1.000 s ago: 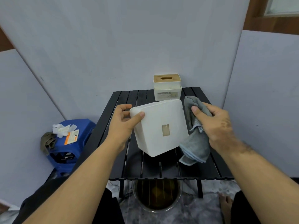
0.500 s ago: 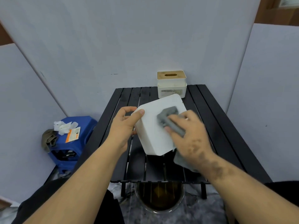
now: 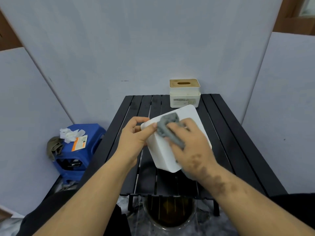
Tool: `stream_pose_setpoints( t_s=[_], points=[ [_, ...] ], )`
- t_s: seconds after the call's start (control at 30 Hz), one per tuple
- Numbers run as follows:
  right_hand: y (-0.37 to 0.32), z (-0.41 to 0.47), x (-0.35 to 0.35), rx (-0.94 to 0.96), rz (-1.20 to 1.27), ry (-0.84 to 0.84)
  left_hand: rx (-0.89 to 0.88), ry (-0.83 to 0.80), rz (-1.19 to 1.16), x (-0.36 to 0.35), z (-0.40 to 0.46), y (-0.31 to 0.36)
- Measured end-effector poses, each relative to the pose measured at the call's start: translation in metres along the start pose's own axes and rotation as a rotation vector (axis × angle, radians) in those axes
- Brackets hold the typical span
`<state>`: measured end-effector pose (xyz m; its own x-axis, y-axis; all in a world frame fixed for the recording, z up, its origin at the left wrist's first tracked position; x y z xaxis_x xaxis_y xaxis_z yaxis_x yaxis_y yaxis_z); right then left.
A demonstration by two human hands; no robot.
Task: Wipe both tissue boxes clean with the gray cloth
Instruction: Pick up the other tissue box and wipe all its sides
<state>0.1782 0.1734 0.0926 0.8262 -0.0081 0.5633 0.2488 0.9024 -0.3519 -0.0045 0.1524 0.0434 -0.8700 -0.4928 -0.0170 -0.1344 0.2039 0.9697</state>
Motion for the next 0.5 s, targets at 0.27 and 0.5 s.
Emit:
stream_pose_setpoints(
  t_s=[0.27,0.5],
  points=[
    [0.081,-0.005,0.052,-0.305,-0.037,0.220,0.012,-0.010,0.004,0.003,-0.003,-0.001],
    [-0.014,0.001,0.000,0.041,0.048,0.067,-0.008,-0.105,0.020,-0.005,-0.005,0.003]
  ],
)
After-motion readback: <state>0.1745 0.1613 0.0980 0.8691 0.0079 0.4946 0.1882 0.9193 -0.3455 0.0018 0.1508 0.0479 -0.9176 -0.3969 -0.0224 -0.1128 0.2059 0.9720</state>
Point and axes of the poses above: each hand's wrist, its own z-axis towards the middle knuckle, its own x-axis out of the back of the hand, y = z × x, the point moved 9 cm from there along z, towards the middle knuckle, and after that the axes turned 15 degrees about x, right-handed, at the moved point
